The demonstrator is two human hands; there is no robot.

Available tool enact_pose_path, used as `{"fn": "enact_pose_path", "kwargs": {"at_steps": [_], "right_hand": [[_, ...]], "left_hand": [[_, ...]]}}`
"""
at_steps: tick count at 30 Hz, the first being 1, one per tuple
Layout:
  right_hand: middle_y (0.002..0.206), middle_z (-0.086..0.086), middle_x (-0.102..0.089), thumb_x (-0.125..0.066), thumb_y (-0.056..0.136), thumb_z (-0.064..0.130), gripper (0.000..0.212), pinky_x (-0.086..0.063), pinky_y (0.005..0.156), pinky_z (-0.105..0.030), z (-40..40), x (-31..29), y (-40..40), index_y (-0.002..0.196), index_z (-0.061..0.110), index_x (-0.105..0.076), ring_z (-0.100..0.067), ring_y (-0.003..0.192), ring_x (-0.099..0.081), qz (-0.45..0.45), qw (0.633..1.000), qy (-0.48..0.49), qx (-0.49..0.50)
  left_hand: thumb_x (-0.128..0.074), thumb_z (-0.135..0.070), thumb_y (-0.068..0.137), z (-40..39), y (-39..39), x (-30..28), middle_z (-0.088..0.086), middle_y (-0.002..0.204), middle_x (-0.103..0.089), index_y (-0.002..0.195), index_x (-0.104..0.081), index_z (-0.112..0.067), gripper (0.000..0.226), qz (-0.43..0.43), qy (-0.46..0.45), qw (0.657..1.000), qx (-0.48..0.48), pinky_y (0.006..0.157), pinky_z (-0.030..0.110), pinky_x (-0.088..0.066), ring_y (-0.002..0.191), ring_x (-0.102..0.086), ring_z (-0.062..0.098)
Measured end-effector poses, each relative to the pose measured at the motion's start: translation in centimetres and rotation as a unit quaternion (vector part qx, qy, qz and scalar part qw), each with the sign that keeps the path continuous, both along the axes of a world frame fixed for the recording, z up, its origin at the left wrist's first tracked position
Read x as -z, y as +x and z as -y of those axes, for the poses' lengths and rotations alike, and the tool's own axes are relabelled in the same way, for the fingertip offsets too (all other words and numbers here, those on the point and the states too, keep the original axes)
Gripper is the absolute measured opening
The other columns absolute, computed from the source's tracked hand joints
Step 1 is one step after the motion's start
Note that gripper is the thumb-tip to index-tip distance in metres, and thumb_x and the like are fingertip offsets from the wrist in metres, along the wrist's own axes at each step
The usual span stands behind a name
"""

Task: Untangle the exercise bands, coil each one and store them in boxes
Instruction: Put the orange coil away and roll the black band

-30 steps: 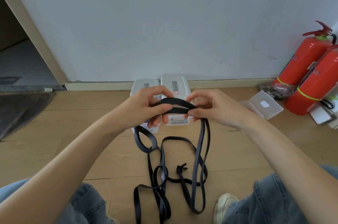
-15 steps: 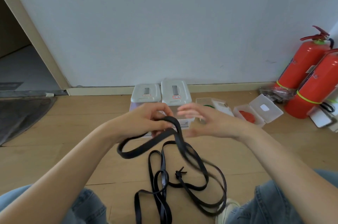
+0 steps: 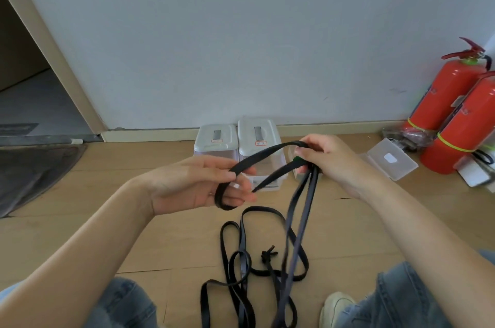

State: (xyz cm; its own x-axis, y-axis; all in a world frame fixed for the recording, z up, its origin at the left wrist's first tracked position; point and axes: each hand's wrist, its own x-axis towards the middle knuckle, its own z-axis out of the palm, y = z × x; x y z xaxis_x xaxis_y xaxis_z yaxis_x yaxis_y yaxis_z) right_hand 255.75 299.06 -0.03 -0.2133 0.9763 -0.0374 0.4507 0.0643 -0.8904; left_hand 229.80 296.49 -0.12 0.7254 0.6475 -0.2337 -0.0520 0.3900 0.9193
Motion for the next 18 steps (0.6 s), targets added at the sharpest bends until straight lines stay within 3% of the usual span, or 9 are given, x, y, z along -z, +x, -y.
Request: {"fn": "enact_pose_path", "kwargs": {"at_steps": [4, 6, 7, 8, 9, 10, 12, 15, 18], "right_hand": [[0.083, -0.004, -0.065, -0.052, 0.094, 0.018, 0.010, -0.053, 0.084, -0.039, -0.2, -0.1, 0.1, 0.086, 0.022, -0.058, -0.017, 0.075, -0.065, 0.020, 0.999, 0.029, 0.041], [0.084, -0.002, -0.066, -0.055, 0.092, 0.020, 0.009, -0.051, 0.080, -0.034, -0.2, -0.2, 0.1, 0.086, 0.024, -0.059, -0.016, 0.079, -0.064, 0.075, 0.996, 0.043, 0.005], [0.083, 0.002, -0.066, -0.058, 0.091, 0.021, 0.008, -0.049, 0.078, -0.030, -0.2, -0.2, 0.1, 0.085, 0.025, -0.060, -0.015, 0.081, -0.063, 0.098, 0.994, 0.041, -0.022], [0.083, 0.006, -0.066, -0.061, 0.089, 0.021, 0.007, -0.046, 0.076, -0.026, -0.1, -0.2, 0.0, 0.084, 0.026, -0.062, -0.012, 0.082, -0.061, 0.111, 0.992, 0.033, -0.046], [0.082, 0.010, -0.066, -0.064, 0.087, 0.023, 0.004, -0.043, 0.075, -0.024, -0.1, -0.1, 0.0, 0.084, 0.026, -0.065, -0.008, 0.082, -0.061, 0.118, 0.991, 0.022, -0.063], [0.082, 0.011, -0.068, -0.065, 0.085, 0.023, 0.002, -0.042, 0.074, -0.022, -0.1, -0.1, 0.1, 0.085, 0.024, -0.067, -0.006, 0.081, -0.062, 0.118, 0.991, 0.017, -0.066], [0.077, 0.007, -0.072, -0.065, 0.085, 0.020, 0.005, -0.045, 0.073, -0.018, -0.3, -0.3, 0.5, 0.081, 0.022, -0.069, -0.006, 0.076, -0.066, 0.104, 0.994, 0.032, -0.024], [0.068, 0.005, -0.070, -0.063, 0.086, 0.015, 0.015, -0.045, 0.060, -0.009, -0.6, -0.2, 1.5, 0.073, 0.021, -0.065, -0.007, 0.066, -0.067, 0.120, 0.986, 0.088, 0.072], [0.065, 0.007, -0.069, -0.060, 0.088, 0.010, 0.019, -0.042, 0.052, -0.005, -0.5, 0.2, 1.7, 0.073, 0.021, -0.062, -0.002, 0.061, -0.065, 0.165, 0.979, 0.096, 0.077]], "left_hand": [[-0.057, 0.003, 0.084, -0.3, 0.4, -0.2, 0.012, 0.120, -0.063, 0.123, -0.058, -0.008, 0.041, 0.004, 0.039, 0.999, -0.019, 0.096, 0.031, -0.047, 0.121, -0.054, 0.030], [-0.058, 0.005, 0.084, -0.3, 0.9, -0.3, 0.006, 0.108, -0.070, 0.105, -0.069, -0.018, 0.033, -0.116, 0.129, 0.977, -0.127, 0.089, 0.035, -0.053, 0.108, -0.062, 0.028], [-0.057, 0.006, 0.084, -0.4, 1.0, 0.0, 0.002, 0.099, -0.071, 0.094, -0.071, -0.020, 0.031, -0.226, 0.213, 0.927, -0.212, 0.087, 0.038, -0.055, 0.101, -0.065, 0.027], [-0.053, 0.006, 0.085, -0.6, 1.2, 0.2, -0.001, 0.092, -0.071, 0.088, -0.069, -0.021, 0.031, -0.328, 0.302, 0.847, -0.289, 0.084, 0.039, -0.055, 0.093, -0.067, 0.025], [-0.049, 0.005, 0.086, -0.8, 1.4, 0.3, -0.002, 0.086, -0.070, 0.088, -0.066, -0.020, 0.031, -0.383, 0.365, 0.777, -0.341, 0.080, 0.036, -0.055, 0.084, -0.068, 0.022], [-0.046, 0.004, 0.087, -1.1, 1.5, 0.3, -0.002, 0.080, -0.069, 0.091, -0.065, -0.018, 0.029, -0.383, 0.390, 0.748, -0.375, 0.075, 0.033, -0.056, 0.075, -0.068, 0.018], [-0.052, -0.004, 0.089, -1.3, 1.3, 0.0, 0.000, 0.071, -0.070, 0.090, -0.065, -0.020, 0.021, -0.316, 0.346, 0.800, -0.374, 0.067, 0.027, -0.057, 0.062, -0.066, 0.011], [-0.066, -0.019, 0.084, -1.0, 0.4, -0.9, 0.003, 0.080, -0.073, 0.087, -0.073, -0.022, 0.008, -0.256, 0.212, 0.923, -0.196, 0.068, 0.018, -0.055, 0.073, -0.067, 0.009], [-0.068, -0.017, 0.081, -0.5, -0.1, -1.0, 0.003, 0.087, -0.074, 0.088, -0.074, -0.027, 0.013, -0.258, 0.184, 0.940, -0.124, 0.068, 0.013, -0.052, 0.079, -0.069, 0.008]]}}
